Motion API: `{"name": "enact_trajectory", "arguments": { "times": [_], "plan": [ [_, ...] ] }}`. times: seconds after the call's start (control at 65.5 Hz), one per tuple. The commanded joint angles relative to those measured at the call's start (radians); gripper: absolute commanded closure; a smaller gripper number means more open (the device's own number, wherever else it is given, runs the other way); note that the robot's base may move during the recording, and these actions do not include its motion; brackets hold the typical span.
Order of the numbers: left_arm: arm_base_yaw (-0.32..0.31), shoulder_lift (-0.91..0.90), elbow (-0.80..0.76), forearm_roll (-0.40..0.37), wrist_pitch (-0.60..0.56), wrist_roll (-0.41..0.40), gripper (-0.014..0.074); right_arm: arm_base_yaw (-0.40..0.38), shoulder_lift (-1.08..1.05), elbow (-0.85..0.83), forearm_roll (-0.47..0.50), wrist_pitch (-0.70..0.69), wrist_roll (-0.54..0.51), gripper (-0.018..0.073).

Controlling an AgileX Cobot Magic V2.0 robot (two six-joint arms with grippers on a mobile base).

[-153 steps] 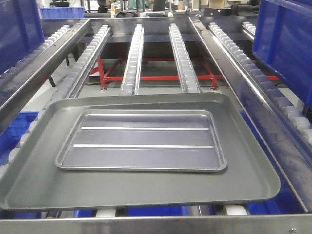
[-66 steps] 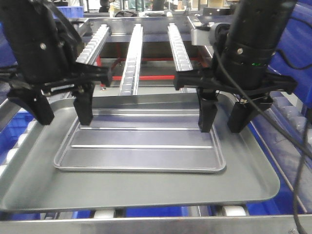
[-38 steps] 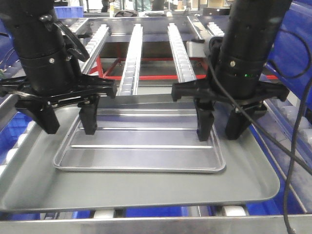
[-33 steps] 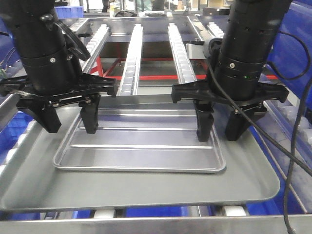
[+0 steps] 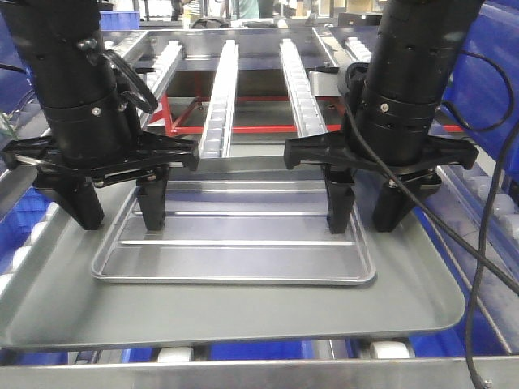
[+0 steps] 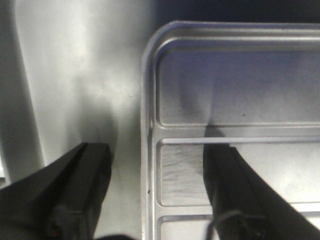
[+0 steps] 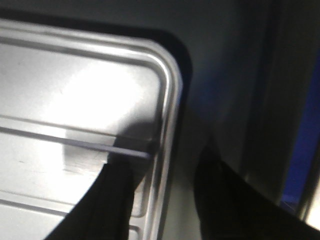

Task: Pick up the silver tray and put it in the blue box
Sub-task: 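Close both grippers on the small silver tray's rims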

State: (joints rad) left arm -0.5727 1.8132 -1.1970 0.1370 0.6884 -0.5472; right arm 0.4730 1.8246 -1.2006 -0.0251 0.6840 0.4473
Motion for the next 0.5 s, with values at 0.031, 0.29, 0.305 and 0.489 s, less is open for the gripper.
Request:
{"name": "enact_trajectory", "arguments": {
  "times": [0.031,0.29,0.305,0.489],
  "plan": [
    [-0.001,-0.022,-0.016,0.008,-0.018,-0.010,0.0388,0.000,-0.032,-0.022,-0.012,-0.027,-0.001,0.0302],
    [-0.001,-0.022,-0.016,0.014,-0.020,-0.018,0.0683,0.000,-0.032,-0.022,-0.015,-0.033,-0.001,0.0502],
    [-0.001,-0.022,-0.016,0.014,-0.020,-0.018,0.0689,0.000,-0.032,-0.022,-0.015,-0.035,-0.001,0.0501],
    [-0.001,-0.064,-0.016,0.016,-0.005,-0.045,0.0694,0.000,-0.060,-0.034,-0.019,-0.006,-0.001,0.0502]
  ]
}}
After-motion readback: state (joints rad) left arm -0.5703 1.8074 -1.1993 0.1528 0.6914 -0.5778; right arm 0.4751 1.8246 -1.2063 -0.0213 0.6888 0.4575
